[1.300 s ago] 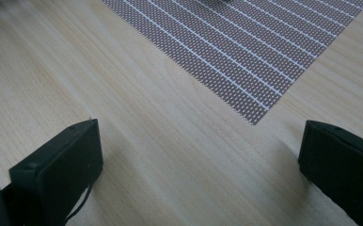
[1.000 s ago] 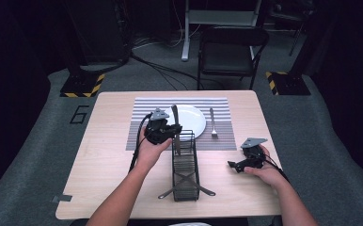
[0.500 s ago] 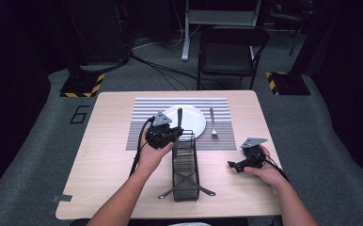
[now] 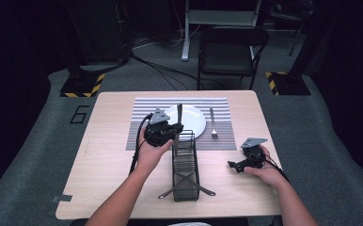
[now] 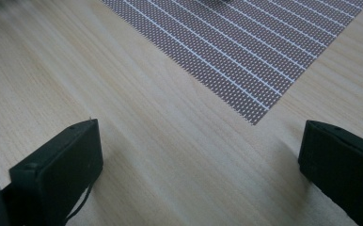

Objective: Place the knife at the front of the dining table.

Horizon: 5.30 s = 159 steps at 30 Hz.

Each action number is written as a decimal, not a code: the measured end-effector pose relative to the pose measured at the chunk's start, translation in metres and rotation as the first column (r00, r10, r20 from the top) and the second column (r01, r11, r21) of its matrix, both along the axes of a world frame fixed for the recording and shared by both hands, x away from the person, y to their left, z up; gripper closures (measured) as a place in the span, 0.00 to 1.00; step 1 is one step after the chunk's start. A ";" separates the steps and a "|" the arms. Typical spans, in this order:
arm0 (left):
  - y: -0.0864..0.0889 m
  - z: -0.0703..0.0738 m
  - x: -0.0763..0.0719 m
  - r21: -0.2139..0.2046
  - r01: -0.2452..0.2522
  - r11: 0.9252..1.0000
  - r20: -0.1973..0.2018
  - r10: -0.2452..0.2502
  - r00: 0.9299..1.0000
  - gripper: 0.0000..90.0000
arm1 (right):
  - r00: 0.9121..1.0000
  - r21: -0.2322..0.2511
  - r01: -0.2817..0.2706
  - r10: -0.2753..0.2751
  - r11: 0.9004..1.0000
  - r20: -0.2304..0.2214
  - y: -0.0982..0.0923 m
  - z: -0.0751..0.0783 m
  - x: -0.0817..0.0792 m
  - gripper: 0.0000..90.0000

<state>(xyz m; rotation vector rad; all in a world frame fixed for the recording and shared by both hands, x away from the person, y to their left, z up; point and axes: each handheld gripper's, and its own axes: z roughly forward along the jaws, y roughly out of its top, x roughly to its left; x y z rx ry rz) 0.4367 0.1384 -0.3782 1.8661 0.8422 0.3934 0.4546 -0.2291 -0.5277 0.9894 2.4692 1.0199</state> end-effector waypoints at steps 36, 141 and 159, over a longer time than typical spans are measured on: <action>0.016 0.066 0.007 -0.023 -0.046 0.999 0.094 0.048 0.994 0.92 | 1.000 0.000 0.000 0.000 1.000 0.000 0.000 0.000 0.000 0.00; 0.089 -0.085 0.107 0.052 -0.460 0.886 -0.056 0.463 0.885 0.92 | 1.000 0.000 0.000 0.000 1.000 0.000 0.000 0.000 0.000 0.00; 0.083 -0.100 0.133 0.075 -0.588 0.806 -0.131 0.592 0.795 0.92 | 1.000 0.006 0.007 -0.007 1.000 -0.002 0.001 0.000 0.000 0.00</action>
